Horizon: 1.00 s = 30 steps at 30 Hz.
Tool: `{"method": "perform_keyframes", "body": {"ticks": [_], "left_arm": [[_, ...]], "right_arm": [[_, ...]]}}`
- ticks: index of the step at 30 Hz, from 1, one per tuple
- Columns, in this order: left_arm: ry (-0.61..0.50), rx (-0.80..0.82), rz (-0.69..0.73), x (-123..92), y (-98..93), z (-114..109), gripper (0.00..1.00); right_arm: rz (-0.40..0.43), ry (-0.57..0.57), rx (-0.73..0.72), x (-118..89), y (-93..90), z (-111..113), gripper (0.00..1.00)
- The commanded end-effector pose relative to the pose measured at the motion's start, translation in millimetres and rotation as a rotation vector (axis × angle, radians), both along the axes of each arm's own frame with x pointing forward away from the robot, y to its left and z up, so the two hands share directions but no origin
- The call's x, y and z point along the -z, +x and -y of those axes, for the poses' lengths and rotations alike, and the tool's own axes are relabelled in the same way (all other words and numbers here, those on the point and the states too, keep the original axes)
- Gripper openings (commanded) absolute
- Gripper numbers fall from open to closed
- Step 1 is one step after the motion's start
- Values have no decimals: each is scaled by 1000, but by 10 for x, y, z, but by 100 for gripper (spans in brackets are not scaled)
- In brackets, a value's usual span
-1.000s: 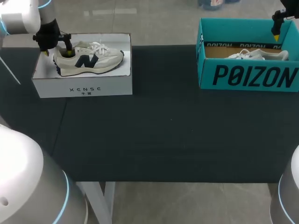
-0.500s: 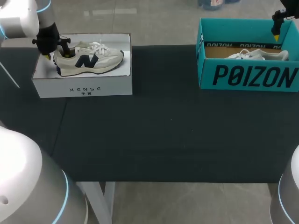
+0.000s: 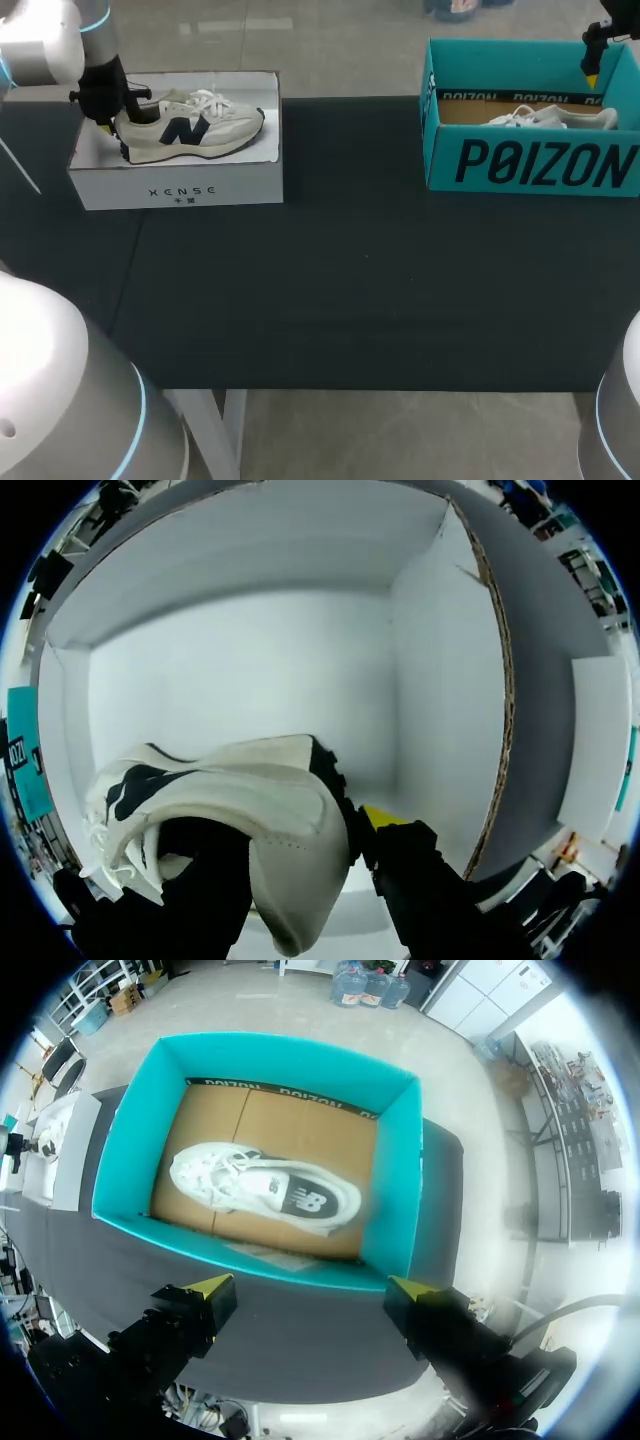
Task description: Take the shoe out of the shoebox, open the shoe tongue, remove and reinsert the insole, then place the shoe into the shoebox
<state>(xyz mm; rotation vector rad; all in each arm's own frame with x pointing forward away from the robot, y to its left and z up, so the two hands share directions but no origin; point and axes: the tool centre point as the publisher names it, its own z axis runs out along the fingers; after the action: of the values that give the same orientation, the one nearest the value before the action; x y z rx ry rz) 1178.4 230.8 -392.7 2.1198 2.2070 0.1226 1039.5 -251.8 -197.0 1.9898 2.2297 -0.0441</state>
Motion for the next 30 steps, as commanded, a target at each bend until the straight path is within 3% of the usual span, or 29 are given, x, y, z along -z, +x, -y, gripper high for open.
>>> {"method": "perform_keyframes", "body": {"ticks": [1,5,10,20,30], "left_arm": [[1,-5,-12,41,45,-20,41],[2,-12,-24,58,53,-47,31],[-9,-2,-19,-42,20,-62,1],[-28,-48,36,-471,-53,25,0],[17,-100,134,-1098,-565,128,0]], "right_arm": [[1,0,0,-2,-6,0,100],[1,0,0,-2,-6,0,100],[1,0,0,-2,-6,0,100],[1,0,0,-2,-6,0,100],[1,0,0,-2,-6,0,100]]}}
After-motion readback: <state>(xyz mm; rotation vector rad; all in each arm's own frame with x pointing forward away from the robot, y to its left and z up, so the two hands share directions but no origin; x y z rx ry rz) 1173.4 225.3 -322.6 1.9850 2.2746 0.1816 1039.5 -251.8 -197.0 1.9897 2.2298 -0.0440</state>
